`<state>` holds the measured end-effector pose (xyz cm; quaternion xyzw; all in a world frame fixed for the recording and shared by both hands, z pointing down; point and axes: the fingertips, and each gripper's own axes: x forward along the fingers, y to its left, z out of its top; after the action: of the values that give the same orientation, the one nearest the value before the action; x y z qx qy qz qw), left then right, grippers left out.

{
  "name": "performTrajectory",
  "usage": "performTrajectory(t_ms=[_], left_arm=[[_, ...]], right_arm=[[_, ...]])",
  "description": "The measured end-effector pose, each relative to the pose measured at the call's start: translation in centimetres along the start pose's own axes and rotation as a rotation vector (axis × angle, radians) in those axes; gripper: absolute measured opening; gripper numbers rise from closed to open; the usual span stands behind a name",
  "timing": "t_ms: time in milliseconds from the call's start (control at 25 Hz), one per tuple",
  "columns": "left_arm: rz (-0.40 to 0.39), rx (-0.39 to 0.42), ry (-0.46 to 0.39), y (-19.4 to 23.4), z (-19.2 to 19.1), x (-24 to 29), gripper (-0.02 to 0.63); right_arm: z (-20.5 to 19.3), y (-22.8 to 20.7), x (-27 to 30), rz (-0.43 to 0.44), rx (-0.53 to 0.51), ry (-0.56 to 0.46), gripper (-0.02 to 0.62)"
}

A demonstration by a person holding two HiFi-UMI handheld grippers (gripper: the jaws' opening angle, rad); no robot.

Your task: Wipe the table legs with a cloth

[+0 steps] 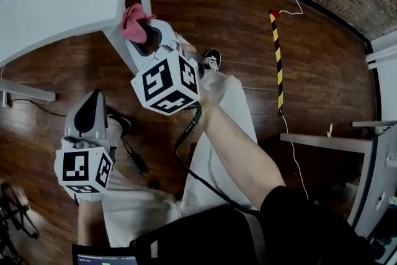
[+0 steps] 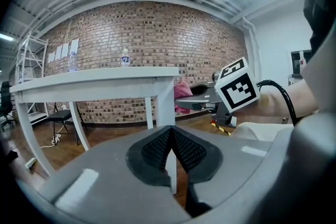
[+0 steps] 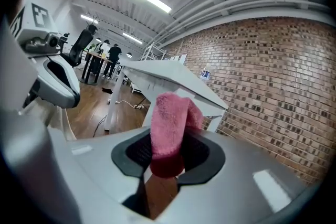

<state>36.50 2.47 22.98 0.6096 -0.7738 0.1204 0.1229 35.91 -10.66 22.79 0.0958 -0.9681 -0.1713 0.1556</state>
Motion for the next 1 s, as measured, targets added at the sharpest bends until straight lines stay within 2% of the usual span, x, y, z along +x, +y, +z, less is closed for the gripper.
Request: performTrajectory(t_ms=[280,480,720,880,1000], left_arm=[[-0.041,0.075,0.027,-3.1,0.3,0.1,0.002],[-0.047,0.062,0.053,-3.8,-0.2,0.1,0.002],[-0.057,0.083,0.103,-4.3,-2.3,-0.2,0.002],[-0.048,0.079,0.124,-3.5,-3.7,-0.6,0.002],[-0.028,0.047,0.120,-2.3,-4.8,-1.3,0.002]], right_arm=[[-0.1,0.2,-0.1,0.025,0.032,-0.001,0.109],[0.0,0.2,-0.1,0.042,0.043,-0.007,0.109],[0.1,0.1,0.1,0.047,0.056,-0.012,0.109],[0.2,0.0,0.1,0.033,0.063,-0.021,0.109],[0.2,0.0,0.0,0.016,0.056,-0.035,0.109]])
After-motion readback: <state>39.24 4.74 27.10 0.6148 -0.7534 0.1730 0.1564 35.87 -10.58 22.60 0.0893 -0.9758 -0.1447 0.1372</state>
